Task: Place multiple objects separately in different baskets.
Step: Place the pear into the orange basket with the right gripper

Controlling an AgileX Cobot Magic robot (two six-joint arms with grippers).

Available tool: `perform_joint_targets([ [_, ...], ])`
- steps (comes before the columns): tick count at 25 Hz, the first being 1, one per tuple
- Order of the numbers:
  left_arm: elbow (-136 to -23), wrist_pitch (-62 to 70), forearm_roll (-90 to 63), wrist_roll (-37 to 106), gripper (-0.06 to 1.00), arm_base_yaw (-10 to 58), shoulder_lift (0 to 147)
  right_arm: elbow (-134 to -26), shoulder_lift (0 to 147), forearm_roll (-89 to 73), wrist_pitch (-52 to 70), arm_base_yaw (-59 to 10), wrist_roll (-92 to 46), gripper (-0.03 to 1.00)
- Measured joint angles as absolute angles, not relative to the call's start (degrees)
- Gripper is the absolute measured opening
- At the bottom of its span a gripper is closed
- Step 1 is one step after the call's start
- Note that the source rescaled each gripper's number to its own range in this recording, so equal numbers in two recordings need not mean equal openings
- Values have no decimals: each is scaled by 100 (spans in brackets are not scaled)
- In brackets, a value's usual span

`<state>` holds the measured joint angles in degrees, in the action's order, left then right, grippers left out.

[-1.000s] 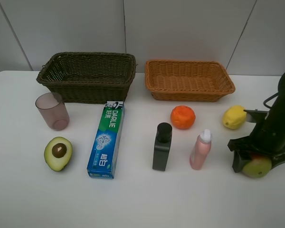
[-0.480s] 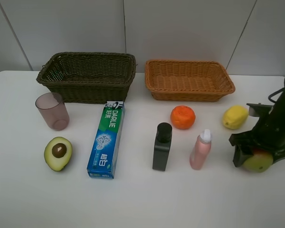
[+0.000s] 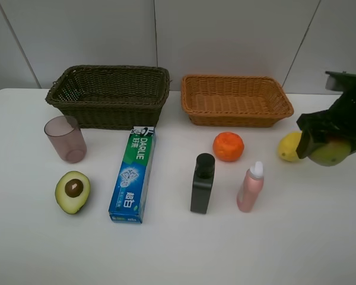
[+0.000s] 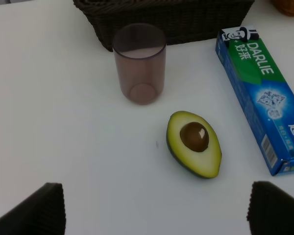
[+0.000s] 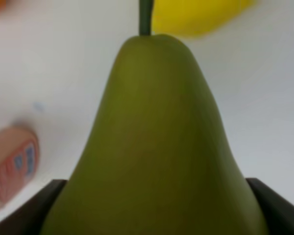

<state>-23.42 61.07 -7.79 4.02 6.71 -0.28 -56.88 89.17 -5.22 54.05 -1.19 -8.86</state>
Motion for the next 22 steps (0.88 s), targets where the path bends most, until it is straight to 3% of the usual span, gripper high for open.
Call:
perform_joint_targets([
  [10,-2342,6107,-779,402,98,671,-28,-6701,8999,-970,4401,-119,-1681,58],
  [22,-2342,6107,-779,402,98,671,-28,-7266,10443,-993,2936,-119,-1738,58],
])
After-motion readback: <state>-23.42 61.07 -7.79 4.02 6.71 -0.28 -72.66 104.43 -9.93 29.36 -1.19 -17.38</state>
